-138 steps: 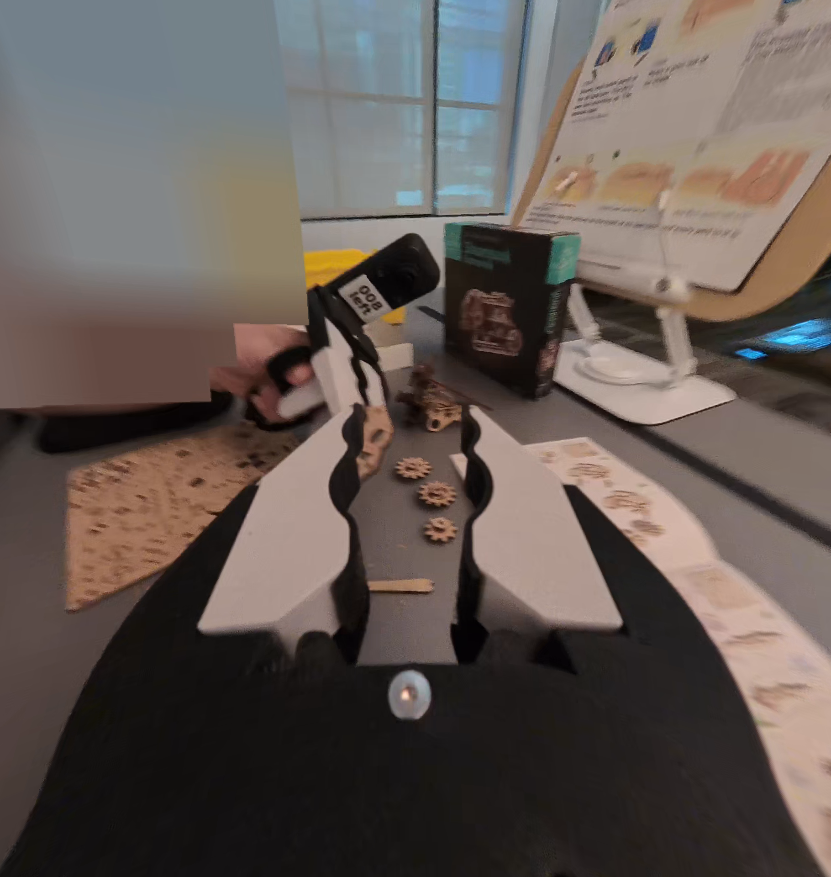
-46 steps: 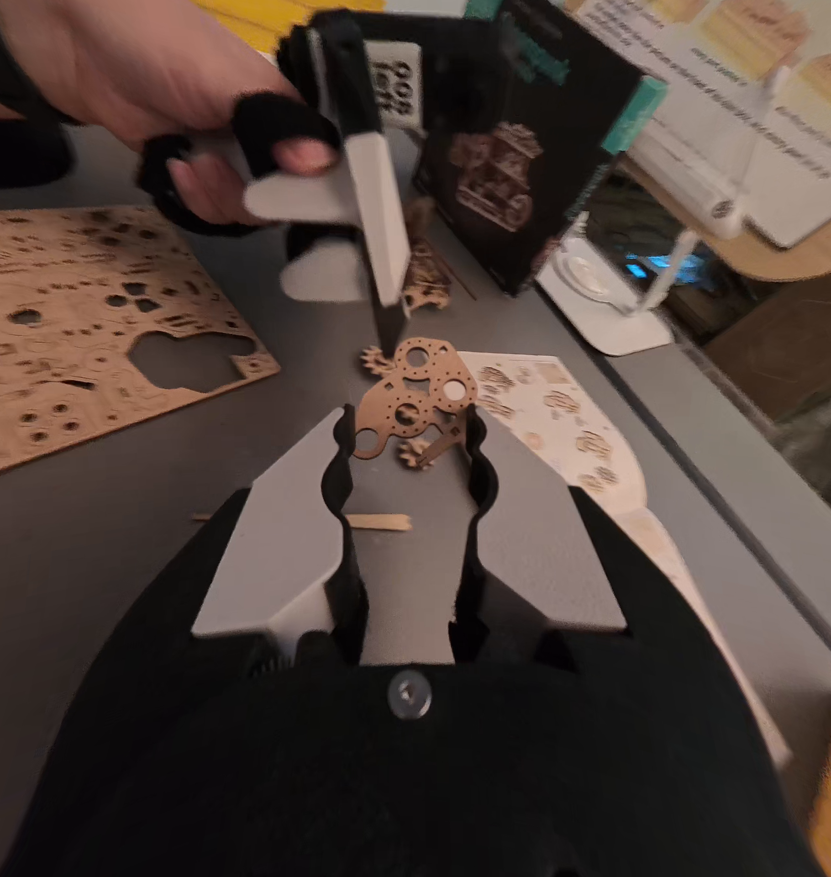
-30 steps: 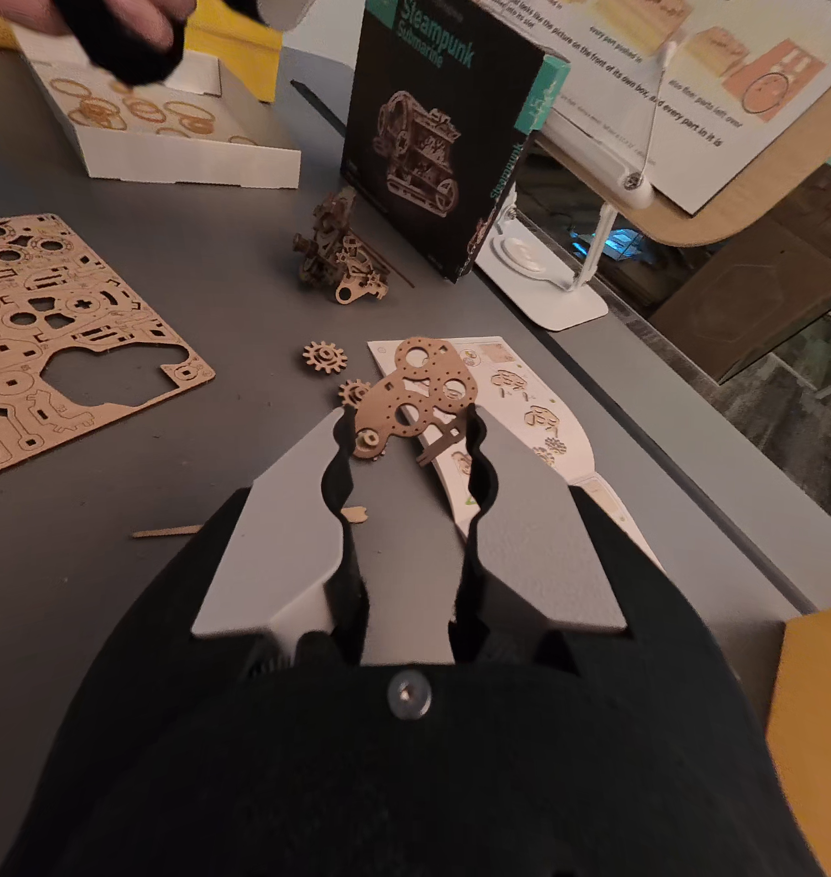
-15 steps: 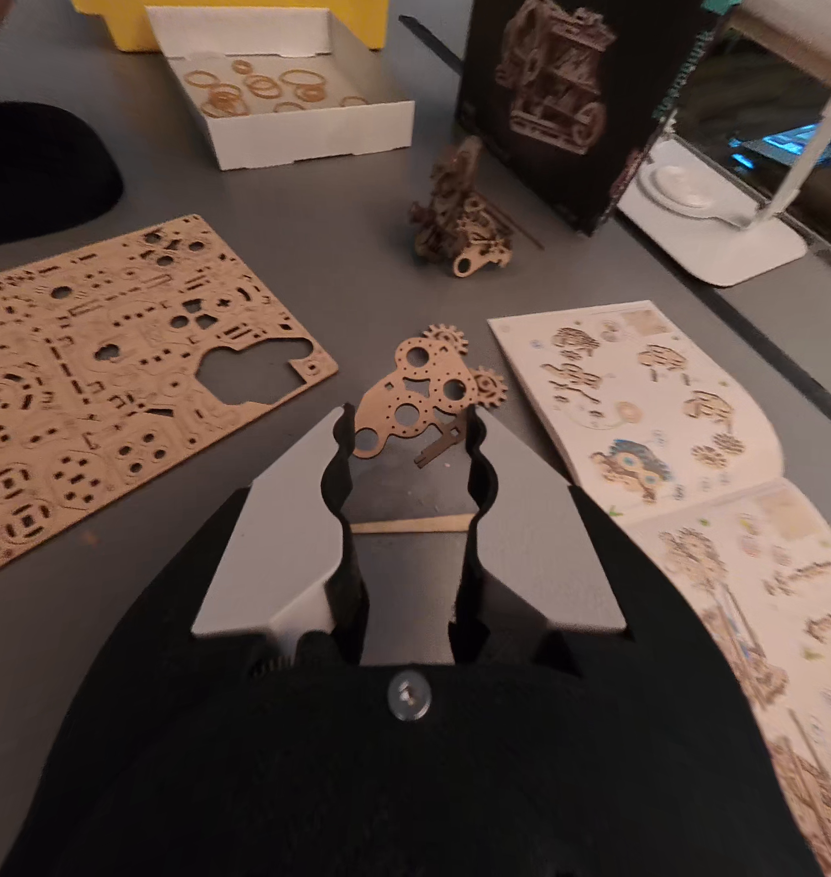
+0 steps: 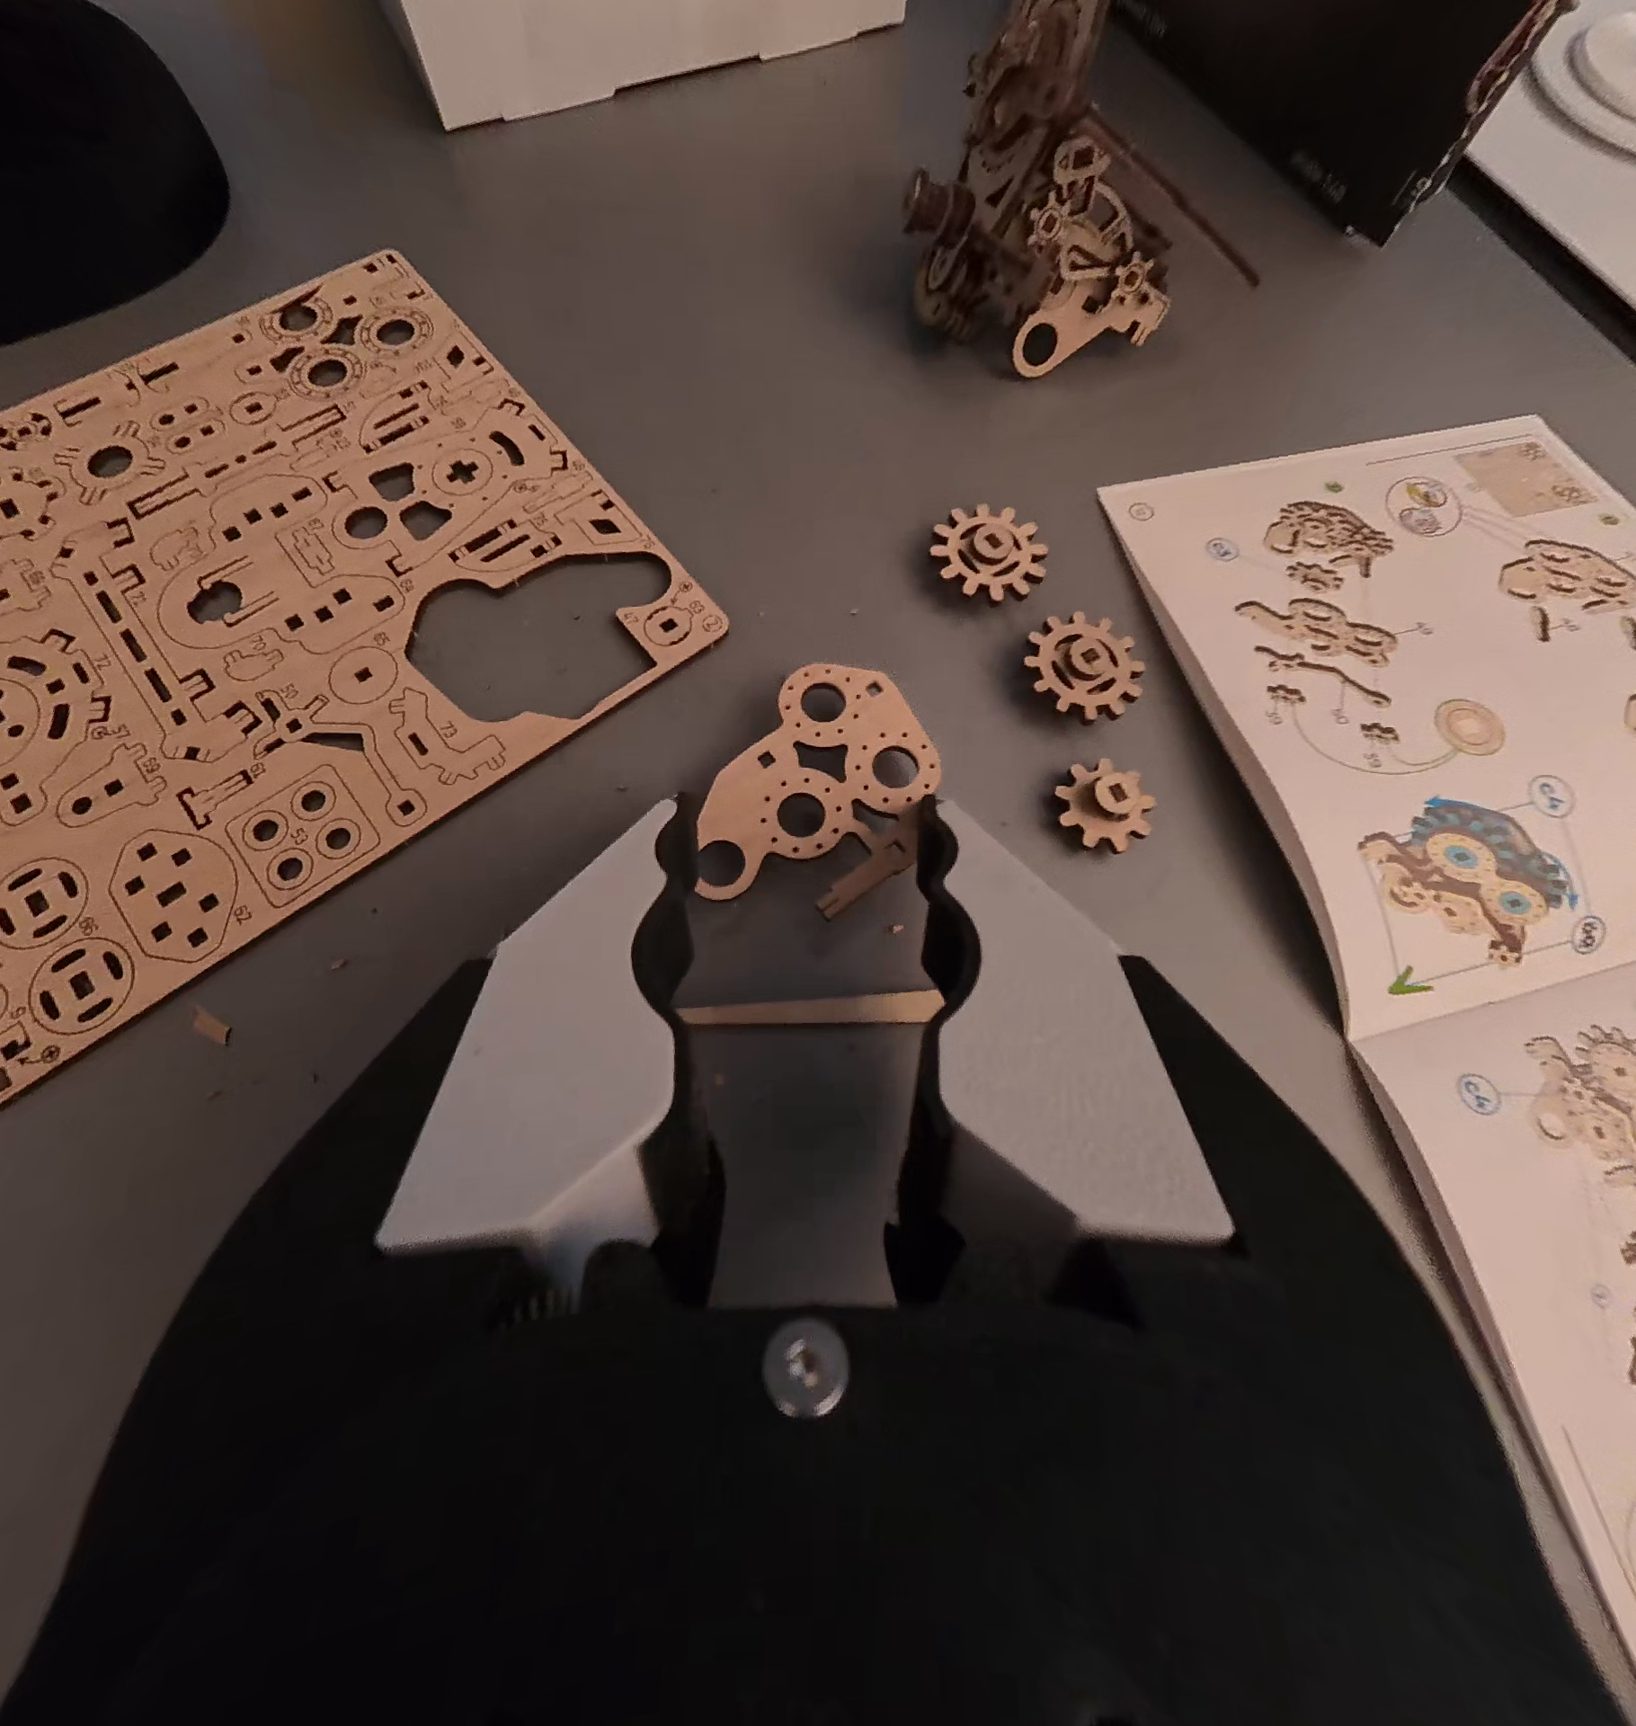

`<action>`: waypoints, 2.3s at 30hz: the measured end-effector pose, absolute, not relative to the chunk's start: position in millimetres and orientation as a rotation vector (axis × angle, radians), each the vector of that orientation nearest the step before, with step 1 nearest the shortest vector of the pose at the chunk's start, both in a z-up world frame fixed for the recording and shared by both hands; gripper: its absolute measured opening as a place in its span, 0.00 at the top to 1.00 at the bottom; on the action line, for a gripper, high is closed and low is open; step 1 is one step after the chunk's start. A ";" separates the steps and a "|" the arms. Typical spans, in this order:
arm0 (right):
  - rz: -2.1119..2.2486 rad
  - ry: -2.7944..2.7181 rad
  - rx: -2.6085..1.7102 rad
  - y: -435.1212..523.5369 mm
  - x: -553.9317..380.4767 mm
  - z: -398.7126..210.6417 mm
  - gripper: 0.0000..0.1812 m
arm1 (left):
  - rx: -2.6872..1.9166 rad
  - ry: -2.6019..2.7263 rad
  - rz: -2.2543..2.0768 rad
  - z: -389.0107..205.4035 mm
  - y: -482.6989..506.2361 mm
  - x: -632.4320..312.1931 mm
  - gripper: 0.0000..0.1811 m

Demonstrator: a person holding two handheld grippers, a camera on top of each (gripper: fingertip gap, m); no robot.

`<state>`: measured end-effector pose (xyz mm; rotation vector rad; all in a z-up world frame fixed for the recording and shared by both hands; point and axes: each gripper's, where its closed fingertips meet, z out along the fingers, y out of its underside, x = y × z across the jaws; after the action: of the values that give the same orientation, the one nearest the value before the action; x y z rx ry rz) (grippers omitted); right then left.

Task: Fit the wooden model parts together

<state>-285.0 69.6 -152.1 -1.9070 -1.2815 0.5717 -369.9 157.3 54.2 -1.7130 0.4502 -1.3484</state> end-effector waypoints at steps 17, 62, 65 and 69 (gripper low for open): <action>0.622 -1.277 -1.962 64.4 -288.9 -162.5 0.74 | -1.743 0.452 -1.382 50.5 156.3 -364.7 0.87; 0.465 -1.639 -1.419 52.4 -361.8 -115.3 0.89 | -1.558 0.542 -1.148 135.5 119.8 -423.0 0.86; 0.498 -1.792 -1.449 52.7 -375.9 -127.6 0.86 | -1.514 0.528 -1.141 144.0 116.6 -427.2 0.86; 0.643 -1.860 -1.577 62.5 -386.5 -136.8 0.85 | -1.538 0.520 -1.095 142.5 118.0 -432.9 0.85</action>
<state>-386.5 62.5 -136.8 -1.5774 -1.8598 0.6427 -432.9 118.0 142.5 -1.5380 0.5197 -1.0950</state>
